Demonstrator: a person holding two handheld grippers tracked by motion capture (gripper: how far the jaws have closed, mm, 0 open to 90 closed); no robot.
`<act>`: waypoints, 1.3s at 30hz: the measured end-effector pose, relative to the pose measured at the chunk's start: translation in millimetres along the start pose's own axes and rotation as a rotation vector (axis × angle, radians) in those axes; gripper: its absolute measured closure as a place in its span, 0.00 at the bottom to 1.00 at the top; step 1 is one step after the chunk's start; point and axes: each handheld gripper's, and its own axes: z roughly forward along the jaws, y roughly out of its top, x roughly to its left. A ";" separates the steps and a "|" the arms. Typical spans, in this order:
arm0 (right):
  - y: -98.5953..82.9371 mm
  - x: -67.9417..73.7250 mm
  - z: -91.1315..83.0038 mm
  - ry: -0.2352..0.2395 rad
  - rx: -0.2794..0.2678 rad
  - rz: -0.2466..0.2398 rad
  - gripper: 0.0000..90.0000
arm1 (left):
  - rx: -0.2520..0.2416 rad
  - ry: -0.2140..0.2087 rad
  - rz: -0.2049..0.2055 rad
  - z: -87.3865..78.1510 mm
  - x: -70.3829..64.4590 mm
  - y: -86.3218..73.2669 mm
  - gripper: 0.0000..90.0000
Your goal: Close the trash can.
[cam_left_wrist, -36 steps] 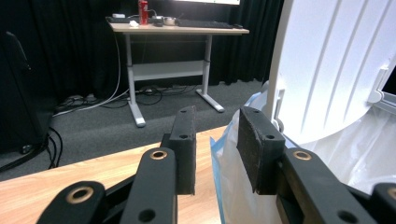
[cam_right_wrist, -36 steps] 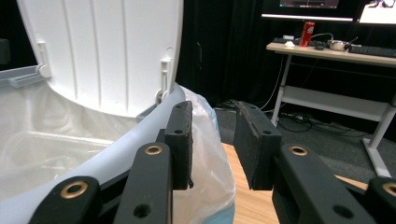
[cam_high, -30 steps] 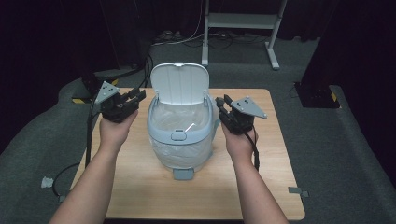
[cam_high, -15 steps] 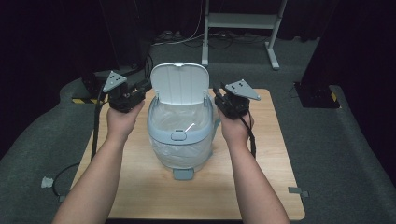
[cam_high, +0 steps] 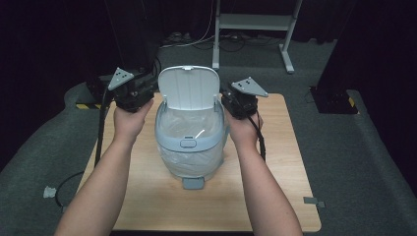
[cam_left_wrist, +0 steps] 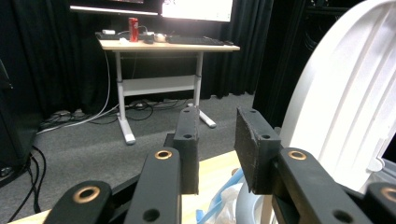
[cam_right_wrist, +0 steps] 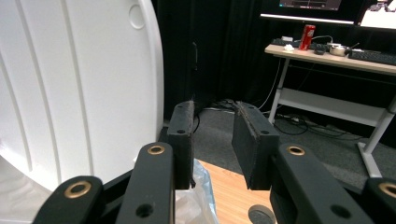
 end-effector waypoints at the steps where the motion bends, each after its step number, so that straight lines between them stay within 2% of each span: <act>1: 0.5 -0.2 0.7 0.000 0.002 0.000 0.77 | -0.004 -0.002 -0.005 0.6 0.3 0.2 0.78; 8: 1.7 -0.4 3.6 0.005 0.001 0.000 0.77 | -0.001 -0.002 -0.008 2.2 -1.3 0.3 0.79; 16: 2.4 2.3 -2.7 0.013 -0.028 -0.020 0.77 | -0.031 -0.020 0.000 -4.4 -8.7 2.8 0.78; 20: 2.2 5.3 -10.8 0.020 -0.039 -0.036 0.77 | -0.040 -0.028 0.012 -11.4 -14.8 3.3 0.76; 28: -5.5 9.0 -32.1 0.036 -0.069 -0.031 0.77 | -0.065 -0.029 0.004 -28.7 -26.7 -5.4 0.73; 39: -17.5 18.7 -56.4 0.044 -0.094 -0.052 0.77 | -0.070 -0.025 0.039 -47.0 -39.7 -15.3 0.73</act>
